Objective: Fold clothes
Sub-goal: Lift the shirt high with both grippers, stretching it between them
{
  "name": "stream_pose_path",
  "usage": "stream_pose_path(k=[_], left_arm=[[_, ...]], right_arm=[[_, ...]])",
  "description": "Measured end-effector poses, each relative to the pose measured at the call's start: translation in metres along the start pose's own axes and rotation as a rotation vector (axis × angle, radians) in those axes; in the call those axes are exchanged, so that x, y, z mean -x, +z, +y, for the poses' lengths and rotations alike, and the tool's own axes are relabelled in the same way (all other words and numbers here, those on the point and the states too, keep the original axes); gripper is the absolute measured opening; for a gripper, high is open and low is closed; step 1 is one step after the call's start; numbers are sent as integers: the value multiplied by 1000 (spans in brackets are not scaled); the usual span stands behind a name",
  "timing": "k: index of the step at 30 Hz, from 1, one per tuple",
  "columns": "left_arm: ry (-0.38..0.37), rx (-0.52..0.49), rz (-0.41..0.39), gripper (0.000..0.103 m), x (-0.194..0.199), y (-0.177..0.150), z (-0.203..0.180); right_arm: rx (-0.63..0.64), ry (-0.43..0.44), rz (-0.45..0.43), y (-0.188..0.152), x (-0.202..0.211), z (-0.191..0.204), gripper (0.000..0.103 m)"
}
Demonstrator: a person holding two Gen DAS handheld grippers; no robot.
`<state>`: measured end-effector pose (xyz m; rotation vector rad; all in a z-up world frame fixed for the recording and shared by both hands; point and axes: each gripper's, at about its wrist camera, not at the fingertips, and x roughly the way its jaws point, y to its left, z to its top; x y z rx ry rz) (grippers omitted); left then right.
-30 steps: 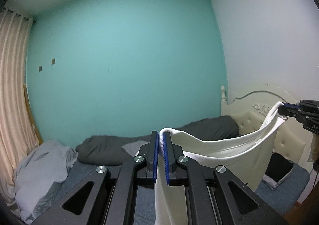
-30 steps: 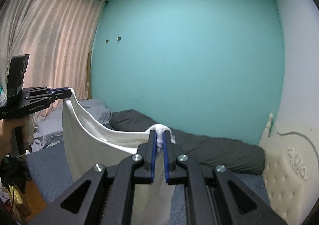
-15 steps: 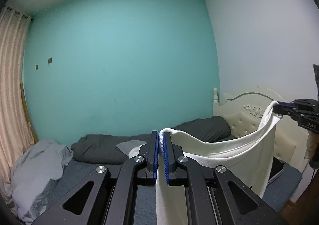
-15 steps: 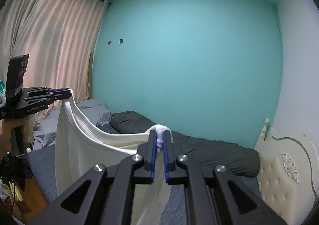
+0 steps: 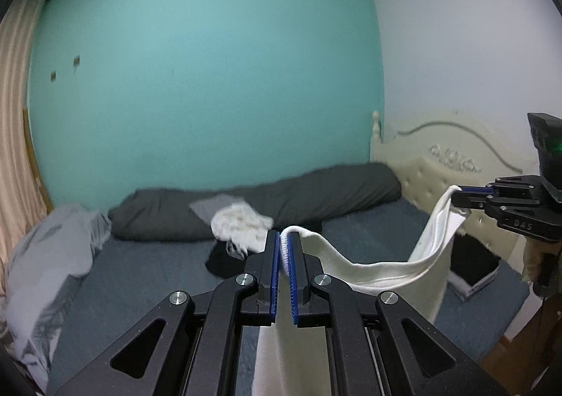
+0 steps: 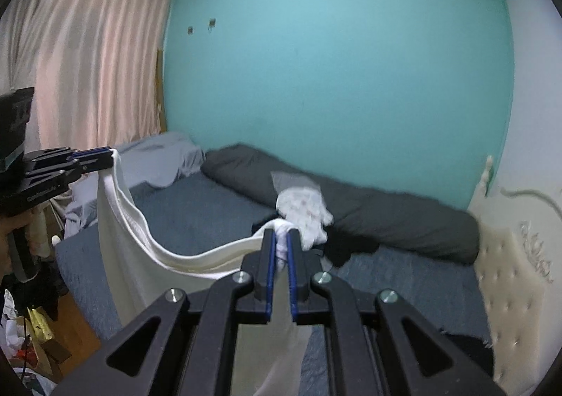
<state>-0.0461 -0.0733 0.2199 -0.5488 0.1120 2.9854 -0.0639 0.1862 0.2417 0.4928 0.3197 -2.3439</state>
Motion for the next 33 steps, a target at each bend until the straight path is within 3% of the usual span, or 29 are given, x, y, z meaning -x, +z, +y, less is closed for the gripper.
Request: stream_pose_path(k=[12,21,33], left_arm=[[28,64,181,5,-168,-62,35],[29,73,290,5,-306,-96,59],[12,113,457,5,-470,-160,77]], right_arm=[[-121,40,197,-76,-178,-53,6],[-184,37,285,-108,-316,-108,6],[-227,4,409,-161,-471,-163,6]])
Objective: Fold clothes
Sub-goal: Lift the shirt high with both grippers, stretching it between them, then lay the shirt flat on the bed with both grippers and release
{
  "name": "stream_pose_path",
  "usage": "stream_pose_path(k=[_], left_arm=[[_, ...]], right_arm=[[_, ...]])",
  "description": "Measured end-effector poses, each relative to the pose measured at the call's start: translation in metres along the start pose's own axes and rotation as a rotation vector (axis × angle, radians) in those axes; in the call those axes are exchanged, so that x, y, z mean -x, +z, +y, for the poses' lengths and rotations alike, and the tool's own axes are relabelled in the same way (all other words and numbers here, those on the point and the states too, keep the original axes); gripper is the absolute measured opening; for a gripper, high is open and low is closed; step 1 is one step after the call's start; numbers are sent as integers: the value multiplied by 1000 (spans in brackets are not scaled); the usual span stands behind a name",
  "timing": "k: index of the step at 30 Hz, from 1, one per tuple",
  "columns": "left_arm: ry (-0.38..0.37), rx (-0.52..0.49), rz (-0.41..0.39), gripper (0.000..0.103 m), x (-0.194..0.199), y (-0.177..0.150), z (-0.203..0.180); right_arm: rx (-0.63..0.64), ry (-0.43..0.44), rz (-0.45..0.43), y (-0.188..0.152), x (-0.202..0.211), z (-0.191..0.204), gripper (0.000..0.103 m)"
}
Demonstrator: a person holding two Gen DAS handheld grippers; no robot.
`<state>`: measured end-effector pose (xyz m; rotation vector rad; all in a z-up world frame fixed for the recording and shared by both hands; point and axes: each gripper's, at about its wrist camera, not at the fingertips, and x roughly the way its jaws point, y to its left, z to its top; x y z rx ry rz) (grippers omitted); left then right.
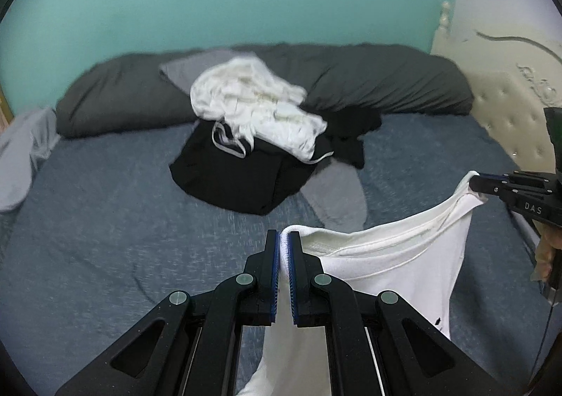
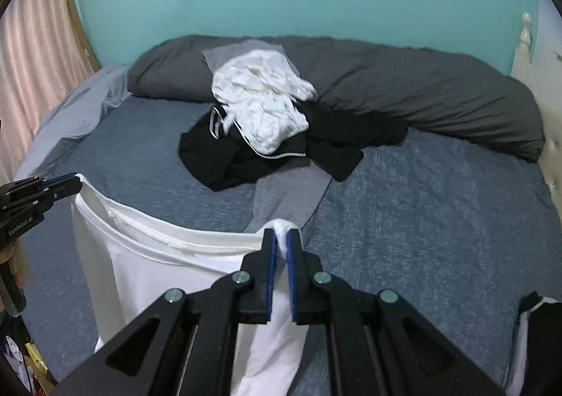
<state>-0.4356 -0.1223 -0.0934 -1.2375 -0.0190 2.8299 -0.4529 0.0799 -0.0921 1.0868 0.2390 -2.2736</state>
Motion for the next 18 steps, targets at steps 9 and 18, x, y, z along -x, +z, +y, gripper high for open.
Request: stream_pose_path(k=[9,18], left_arm=[[6,51,131,5,-116,-12,29],[-8,88,226,5,-199,-37,36]], right_arm=[[-21,-7,90,-2,-111,-19,6],[-45,-12,177,-23,-198,-30,6]])
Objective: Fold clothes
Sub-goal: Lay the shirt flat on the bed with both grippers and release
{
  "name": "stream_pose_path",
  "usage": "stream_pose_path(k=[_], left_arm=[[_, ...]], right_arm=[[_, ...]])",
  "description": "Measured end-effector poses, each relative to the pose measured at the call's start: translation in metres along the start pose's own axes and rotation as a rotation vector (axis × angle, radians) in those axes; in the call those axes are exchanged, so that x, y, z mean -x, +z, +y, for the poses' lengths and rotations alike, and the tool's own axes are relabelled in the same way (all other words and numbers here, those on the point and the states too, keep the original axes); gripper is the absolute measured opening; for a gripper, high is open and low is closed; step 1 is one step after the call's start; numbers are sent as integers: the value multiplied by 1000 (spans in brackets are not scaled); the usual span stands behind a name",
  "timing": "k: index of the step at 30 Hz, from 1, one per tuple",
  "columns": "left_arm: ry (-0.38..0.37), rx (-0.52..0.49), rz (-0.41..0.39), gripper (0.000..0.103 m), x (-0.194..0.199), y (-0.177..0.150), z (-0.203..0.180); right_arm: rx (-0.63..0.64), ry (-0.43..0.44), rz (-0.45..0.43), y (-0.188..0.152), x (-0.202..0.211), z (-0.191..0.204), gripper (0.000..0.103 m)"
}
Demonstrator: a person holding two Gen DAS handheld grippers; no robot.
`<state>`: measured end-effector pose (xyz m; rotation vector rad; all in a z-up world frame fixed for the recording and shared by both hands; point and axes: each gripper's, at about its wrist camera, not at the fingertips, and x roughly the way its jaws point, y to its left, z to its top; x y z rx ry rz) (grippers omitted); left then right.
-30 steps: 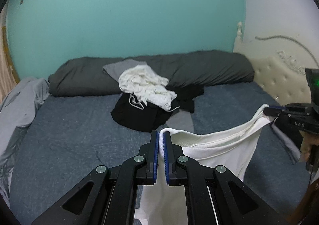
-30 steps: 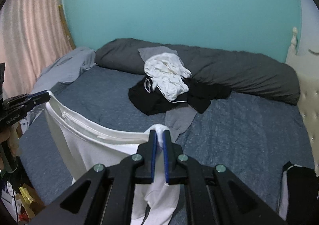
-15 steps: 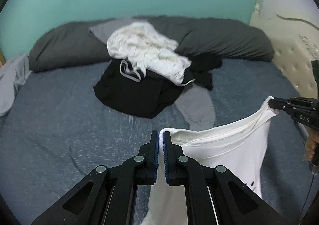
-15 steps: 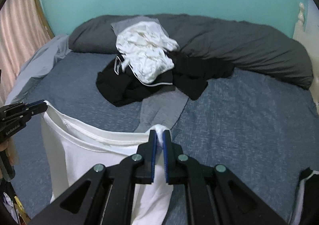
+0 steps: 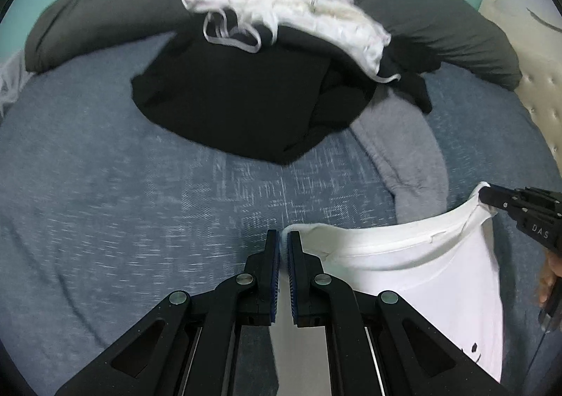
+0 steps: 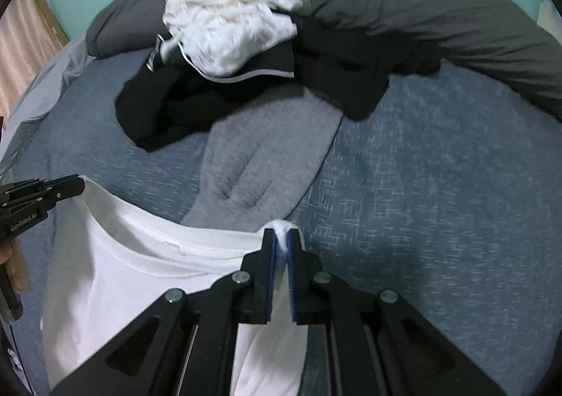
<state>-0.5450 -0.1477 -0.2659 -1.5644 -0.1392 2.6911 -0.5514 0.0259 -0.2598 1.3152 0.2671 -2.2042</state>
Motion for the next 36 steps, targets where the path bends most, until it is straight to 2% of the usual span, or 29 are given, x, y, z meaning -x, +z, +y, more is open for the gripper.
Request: stream_pose_path(k=[4,9,10,11,12,13,14,15,16,18,22,25,32,36], left_arm=[[-23,7,33,5,-27,-8,0],[-132,97,4,8,-24,-15,16],[-157,128,-8,10,-19,-16,23],[-177,155,-17,21,-13,-17,29],[-196,178,-31,36,-4,-19,34],[-217,192,-51,41,7,-22,39],[-237,205,-72,42,19,-25,43],[-248,209,-93,42,31,-28,46],[-241,195,-113,42,45,-34,46],[-230,167,-153,42,72,-46,46],[-206,126,-186,42,115,-92,43],[-208,127,-183,42,127,-129,38],[-200,177,-190,42,147,-202,39],[-213,207,-210,42,153,-230,40]], right_arm=[[6,0,23,-8,-28,0,6],[-37,31,-18,-15,-34,-7,8],[-50,47,-36,-16,-29,-9,8],[-64,66,-57,-17,-24,-12,10],[-82,85,-80,-18,-16,-15,17],[-107,103,-107,-20,-6,-20,24],[-131,112,-134,-22,3,-24,43],[-156,125,-164,-26,13,-28,57],[-185,149,-198,-30,25,-32,58],[-206,188,-212,-40,42,-35,58],[-179,231,-163,-72,60,-24,58],[-169,256,-124,-102,70,-14,58],[-219,194,-30,-167,71,-2,58],[-285,182,-13,-185,68,-4,58]])
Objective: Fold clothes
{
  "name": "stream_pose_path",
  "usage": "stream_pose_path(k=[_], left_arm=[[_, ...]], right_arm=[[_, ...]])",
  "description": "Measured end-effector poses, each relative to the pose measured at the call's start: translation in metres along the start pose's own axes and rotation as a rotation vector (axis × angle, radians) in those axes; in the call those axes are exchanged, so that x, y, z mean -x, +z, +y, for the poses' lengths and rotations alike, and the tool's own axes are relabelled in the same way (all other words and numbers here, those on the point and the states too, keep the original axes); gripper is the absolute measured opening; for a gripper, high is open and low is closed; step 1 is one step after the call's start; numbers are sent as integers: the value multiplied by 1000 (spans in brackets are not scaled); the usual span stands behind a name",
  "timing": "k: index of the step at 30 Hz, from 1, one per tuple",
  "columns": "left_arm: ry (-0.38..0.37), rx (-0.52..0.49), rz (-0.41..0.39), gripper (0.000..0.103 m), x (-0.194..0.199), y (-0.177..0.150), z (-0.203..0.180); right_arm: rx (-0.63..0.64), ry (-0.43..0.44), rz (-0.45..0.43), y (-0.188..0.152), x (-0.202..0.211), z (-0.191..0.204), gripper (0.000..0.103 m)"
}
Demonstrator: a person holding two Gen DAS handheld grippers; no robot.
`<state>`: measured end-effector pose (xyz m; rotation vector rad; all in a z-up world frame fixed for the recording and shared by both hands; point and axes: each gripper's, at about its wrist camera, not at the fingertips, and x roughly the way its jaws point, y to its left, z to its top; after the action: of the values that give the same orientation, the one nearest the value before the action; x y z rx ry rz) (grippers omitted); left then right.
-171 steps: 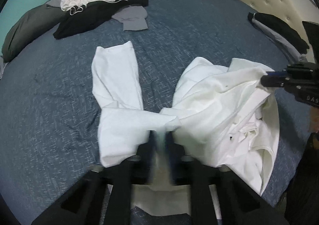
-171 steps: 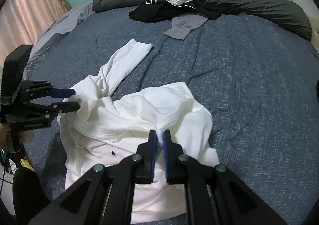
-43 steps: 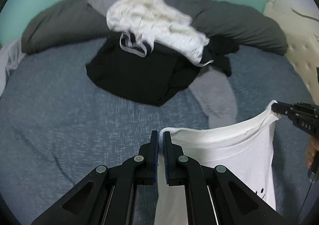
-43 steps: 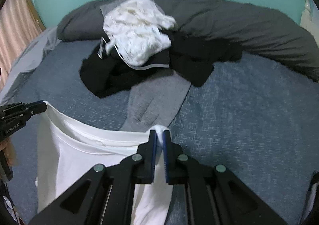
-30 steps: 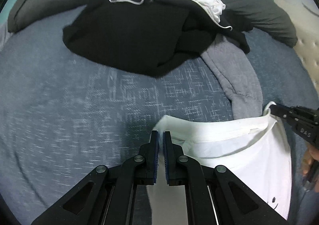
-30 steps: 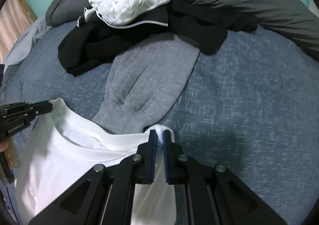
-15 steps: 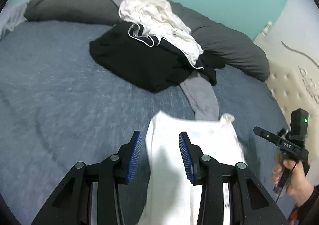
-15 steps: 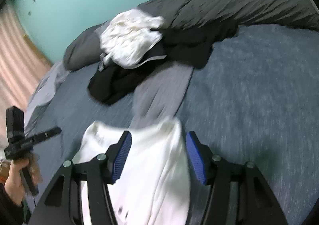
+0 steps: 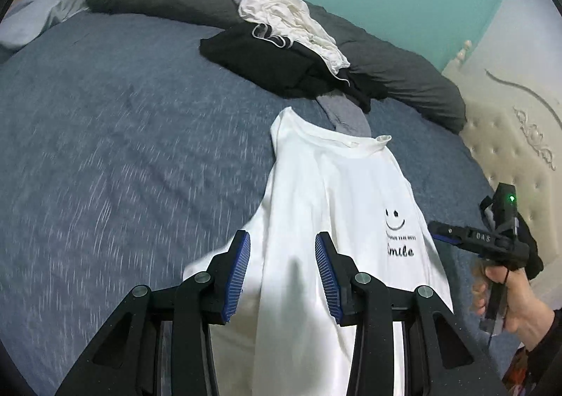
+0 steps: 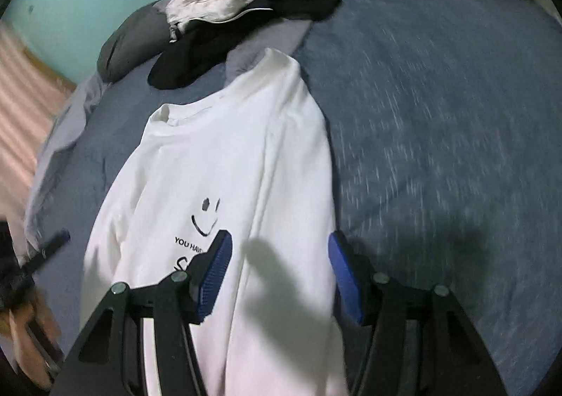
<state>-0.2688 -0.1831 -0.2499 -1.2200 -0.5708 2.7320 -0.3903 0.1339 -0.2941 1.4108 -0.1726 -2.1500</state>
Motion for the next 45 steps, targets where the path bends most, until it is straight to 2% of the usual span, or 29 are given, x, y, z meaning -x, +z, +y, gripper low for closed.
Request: stream_pose_path(k=[2,4,6,7,8,9,14,23,30,32,37,38,40,41,45], left_arm=[[2,-5,0,42,2,-12,3],[10,-5,-1,42,1,-20,6],[-1,3,5,42,-4,-24,10],[3,-1,8,42,-6,-26,11],[8,-9,8,42,-8,-27,11],[11,-12,7,42,-9,-29,12],[7,6,1,42,-13,-30,17],[-8,40,-17,42,-7,-29,25],[-16,46,-31,42,-2,-27,26],[-15,50,-27,42,-4,-26,27],[-19,54,-19,42,-6,-26,27],[-20,52,-18,42,-6,-26,26],[-22,49,-18,42,-6,-26,25],[-23,48,-18,42,-6,-26,25],[-27,51,-18,42,-5,-26,26]], right_arm=[[-22,18,-5,-2,0,-1,56],[7,-6,6,-4,-4,3,47],[42,-36,23,-6,-9,7,30],[50,-42,27,-7,-12,8,27],[59,-47,31,-8,-15,8,16],[64,-52,34,-9,-17,8,11],[68,-65,14,-13,-17,1,3],[35,-120,-102,4,29,-19,2],[8,-277,-132,34,43,-59,2],[-33,-307,-148,40,46,-73,1],[-121,-167,-177,34,56,-88,2],[-126,-136,-167,30,56,-88,5],[-148,-104,-126,15,54,-85,25],[-154,-87,-108,8,52,-84,41],[-106,-61,-42,-16,41,-67,42]])
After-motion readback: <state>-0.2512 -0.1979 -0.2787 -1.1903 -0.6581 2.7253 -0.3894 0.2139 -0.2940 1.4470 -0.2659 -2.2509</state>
